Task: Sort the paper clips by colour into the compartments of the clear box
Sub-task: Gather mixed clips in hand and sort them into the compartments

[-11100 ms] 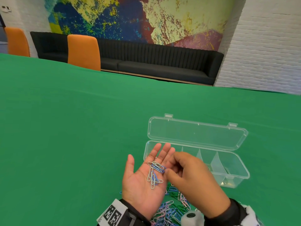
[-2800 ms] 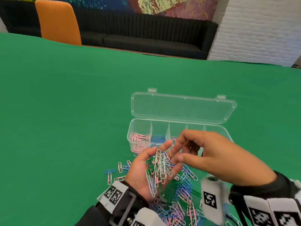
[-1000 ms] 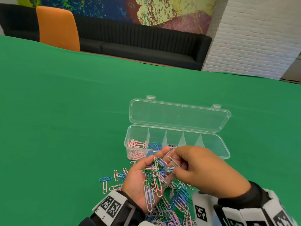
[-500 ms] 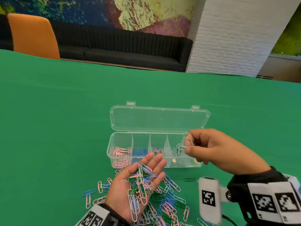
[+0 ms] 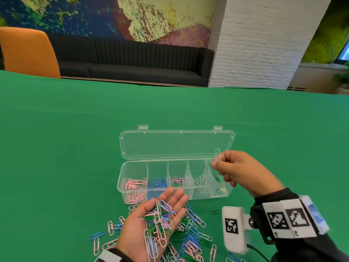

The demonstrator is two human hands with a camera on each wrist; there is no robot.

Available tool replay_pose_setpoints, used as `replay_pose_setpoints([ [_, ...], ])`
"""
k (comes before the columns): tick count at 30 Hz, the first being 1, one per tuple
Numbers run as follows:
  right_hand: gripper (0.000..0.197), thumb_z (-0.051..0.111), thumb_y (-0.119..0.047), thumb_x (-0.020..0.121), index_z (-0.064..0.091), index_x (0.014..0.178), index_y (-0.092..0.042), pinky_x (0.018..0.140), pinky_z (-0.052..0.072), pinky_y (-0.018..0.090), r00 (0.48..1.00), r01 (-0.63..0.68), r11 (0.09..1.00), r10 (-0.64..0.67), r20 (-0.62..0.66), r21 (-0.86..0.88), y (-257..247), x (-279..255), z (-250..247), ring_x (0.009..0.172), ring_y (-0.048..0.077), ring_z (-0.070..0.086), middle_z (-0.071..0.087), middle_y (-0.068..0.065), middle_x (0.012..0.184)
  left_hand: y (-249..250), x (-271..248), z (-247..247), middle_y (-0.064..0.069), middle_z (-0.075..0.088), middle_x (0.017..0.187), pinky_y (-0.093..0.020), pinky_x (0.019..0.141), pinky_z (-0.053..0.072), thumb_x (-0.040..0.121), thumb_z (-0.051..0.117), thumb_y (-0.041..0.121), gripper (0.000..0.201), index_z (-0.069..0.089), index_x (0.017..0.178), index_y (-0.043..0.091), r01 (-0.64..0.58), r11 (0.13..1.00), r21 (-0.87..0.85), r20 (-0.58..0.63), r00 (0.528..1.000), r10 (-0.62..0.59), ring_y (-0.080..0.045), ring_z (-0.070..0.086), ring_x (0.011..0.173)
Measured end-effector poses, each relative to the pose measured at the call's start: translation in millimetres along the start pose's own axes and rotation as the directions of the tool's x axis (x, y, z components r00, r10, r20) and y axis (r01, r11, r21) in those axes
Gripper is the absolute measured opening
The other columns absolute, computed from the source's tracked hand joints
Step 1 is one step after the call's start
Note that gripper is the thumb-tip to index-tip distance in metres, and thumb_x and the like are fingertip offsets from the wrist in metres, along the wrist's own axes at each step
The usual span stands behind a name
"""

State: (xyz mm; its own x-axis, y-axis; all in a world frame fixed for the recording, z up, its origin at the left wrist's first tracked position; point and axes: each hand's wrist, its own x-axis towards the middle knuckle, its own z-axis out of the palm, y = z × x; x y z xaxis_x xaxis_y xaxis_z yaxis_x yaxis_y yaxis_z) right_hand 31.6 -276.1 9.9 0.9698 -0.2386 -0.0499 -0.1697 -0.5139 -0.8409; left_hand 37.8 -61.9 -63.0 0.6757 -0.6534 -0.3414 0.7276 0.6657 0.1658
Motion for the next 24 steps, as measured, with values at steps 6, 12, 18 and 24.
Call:
replay_pose_setpoints([
  [6,0.017,0.065,-0.024,0.084,0.061,0.101,-0.021,0.048,0.04,0.021,0.999,-0.006,0.998,0.009,-0.047,0.058,-2,-1,-4,0.06,0.01,0.054,0.068,0.004,0.083,-1,2,0,-0.032,0.062,0.111,-0.062,0.069,0.045,0.079,0.039,0.014,0.044,0.067,0.096,-0.015,0.009,1.0,-0.023,-0.008,1.0,-0.01,-0.047,0.066,0.086],
  [12,0.01,0.062,-0.024,0.086,0.064,0.095,-0.023,0.052,0.041,0.021,0.993,0.083,0.997,-0.083,-0.083,0.003,-17,-14,-15,0.057,0.006,0.054,0.07,0.008,0.085,-3,1,3,-0.032,0.063,0.11,-0.062,0.068,0.044,0.078,0.04,0.014,0.044,0.059,0.108,-0.012,-0.004,1.0,-0.027,-0.029,1.0,0.004,-0.047,0.067,0.082],
  [18,0.006,0.066,-0.024,0.081,0.064,0.085,-0.02,0.052,0.039,0.016,0.974,0.226,0.971,-0.225,0.023,-0.071,-36,-31,-1,0.057,0.007,0.051,0.065,0.009,0.075,-3,1,-1,-0.03,0.062,0.113,-0.066,0.071,0.041,0.08,0.04,0.018,0.045,0.06,0.11,-0.009,0.024,1.0,0.01,-0.037,0.999,-0.024,-0.046,0.066,0.088],
  [24,0.003,0.062,-0.018,0.083,0.063,0.083,-0.015,0.064,0.047,0.018,0.925,0.313,0.908,-0.225,0.305,-0.278,-40,-38,49,0.06,-0.003,0.057,0.064,-0.018,0.064,-2,1,-3,-0.026,0.064,0.114,-0.066,0.077,0.041,0.079,0.041,0.021,0.05,0.058,0.117,-0.006,0.005,1.0,-0.013,-0.007,1.0,-0.005,-0.041,0.067,0.091],
])
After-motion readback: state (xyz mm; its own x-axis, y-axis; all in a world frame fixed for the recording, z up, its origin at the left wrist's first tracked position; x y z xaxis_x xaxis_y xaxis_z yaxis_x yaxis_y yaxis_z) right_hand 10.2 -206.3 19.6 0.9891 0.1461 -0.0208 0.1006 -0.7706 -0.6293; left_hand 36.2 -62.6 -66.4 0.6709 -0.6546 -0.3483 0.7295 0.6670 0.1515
